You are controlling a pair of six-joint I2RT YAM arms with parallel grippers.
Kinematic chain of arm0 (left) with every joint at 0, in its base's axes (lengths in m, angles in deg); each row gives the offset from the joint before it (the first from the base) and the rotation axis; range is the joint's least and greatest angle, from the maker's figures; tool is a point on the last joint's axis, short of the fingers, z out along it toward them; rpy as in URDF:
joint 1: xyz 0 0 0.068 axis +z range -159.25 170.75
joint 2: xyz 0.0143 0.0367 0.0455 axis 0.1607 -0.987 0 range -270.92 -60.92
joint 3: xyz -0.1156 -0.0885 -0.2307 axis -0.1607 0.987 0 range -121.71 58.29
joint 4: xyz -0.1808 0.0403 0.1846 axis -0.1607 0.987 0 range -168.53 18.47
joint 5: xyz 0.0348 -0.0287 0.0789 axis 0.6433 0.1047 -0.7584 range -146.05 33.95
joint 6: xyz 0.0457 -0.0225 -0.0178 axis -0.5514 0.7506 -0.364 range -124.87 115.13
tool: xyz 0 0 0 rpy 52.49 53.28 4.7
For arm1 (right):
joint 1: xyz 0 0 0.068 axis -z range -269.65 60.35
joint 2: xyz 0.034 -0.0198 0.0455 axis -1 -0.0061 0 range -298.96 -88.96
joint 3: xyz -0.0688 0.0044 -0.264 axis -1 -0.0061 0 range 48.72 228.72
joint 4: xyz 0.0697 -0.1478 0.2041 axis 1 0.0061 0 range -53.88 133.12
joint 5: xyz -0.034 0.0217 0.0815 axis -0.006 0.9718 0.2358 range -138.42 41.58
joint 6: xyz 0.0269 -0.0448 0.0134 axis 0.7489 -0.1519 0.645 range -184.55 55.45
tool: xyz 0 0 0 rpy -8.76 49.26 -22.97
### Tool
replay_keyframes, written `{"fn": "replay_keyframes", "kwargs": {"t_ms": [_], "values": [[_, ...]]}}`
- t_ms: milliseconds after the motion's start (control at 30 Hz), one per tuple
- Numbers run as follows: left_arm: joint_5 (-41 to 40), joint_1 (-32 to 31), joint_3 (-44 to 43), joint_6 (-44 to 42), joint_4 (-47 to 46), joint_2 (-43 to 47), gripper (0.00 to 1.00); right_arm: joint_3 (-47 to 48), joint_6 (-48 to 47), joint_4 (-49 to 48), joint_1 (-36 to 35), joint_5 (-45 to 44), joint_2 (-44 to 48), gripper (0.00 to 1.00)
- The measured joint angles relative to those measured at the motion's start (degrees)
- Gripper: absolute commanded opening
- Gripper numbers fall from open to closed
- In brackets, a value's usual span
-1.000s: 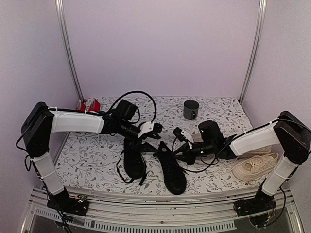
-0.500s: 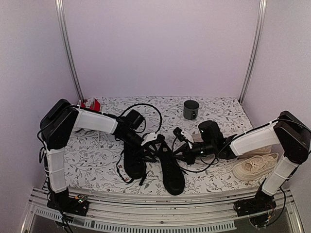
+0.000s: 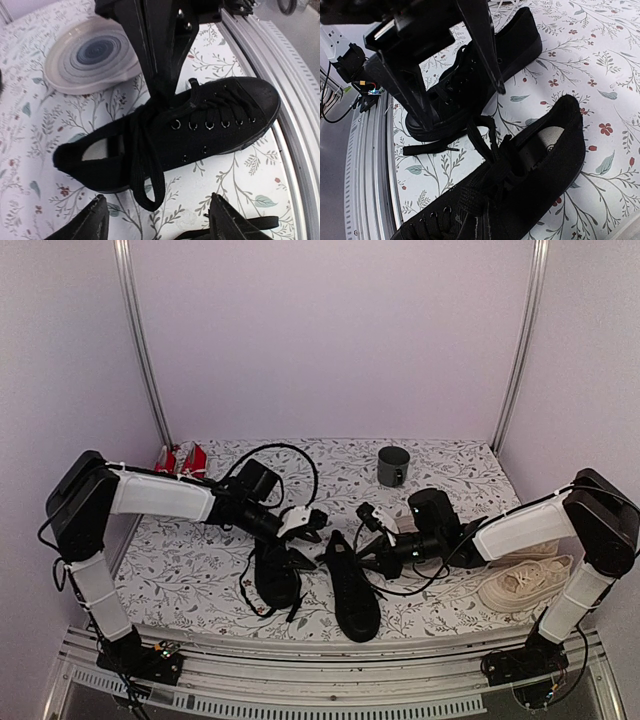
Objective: Tie the shoes
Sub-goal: Tie the loops with the shoelace on the shoe.
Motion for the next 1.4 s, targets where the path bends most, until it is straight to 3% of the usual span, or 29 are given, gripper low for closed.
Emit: {"fn": "replay_keyframes", "kwargs": {"t_ms": [200, 467, 633, 967, 1133, 1233, 1400], "values": [[-5.55, -4.24, 7.26, -3.87, -14.43, 6.56, 0.82, 0.0, 0.0, 0.0, 0.0, 0.02, 0.0, 0.02], [-11.43, -9.33, 6.34, -10.93, -23.32, 1.29, 0.73, 0.0, 0.02, 0.0, 0.0, 0.5, 0.0, 0.02], [-13.33, -9.51, 4.96, -12.94, -24.55, -1.7, 0.56, 0.0, 0.22, 0.0, 0.0, 0.68, 0.0, 0.02], [-14.21, -10.03, 3.5, -12.83, -25.97, -2.38, 0.47, 0.0, 0.28, -0.04, 0.0, 0.92, 0.0, 0.02], [-13.05, -10.05, 3.21, -10.69, -26.84, -3.52, 0.31, 0.0, 0.31, -0.02, 0.0, 0.94, 0.0, 0.02], [-12.41, -10.08, 3.19, -9.64, -27.32, -4.24, 0.29, 0.0, 0.31, -0.04, 0.02, 0.98, 0.04, 0.03], [-11.91, -10.08, 3.17, -8.26, -27.52, -4.63, 0.07, 0.0, 0.26, -0.04, 0.28, 1.31, 0.24, 0.03]]}}
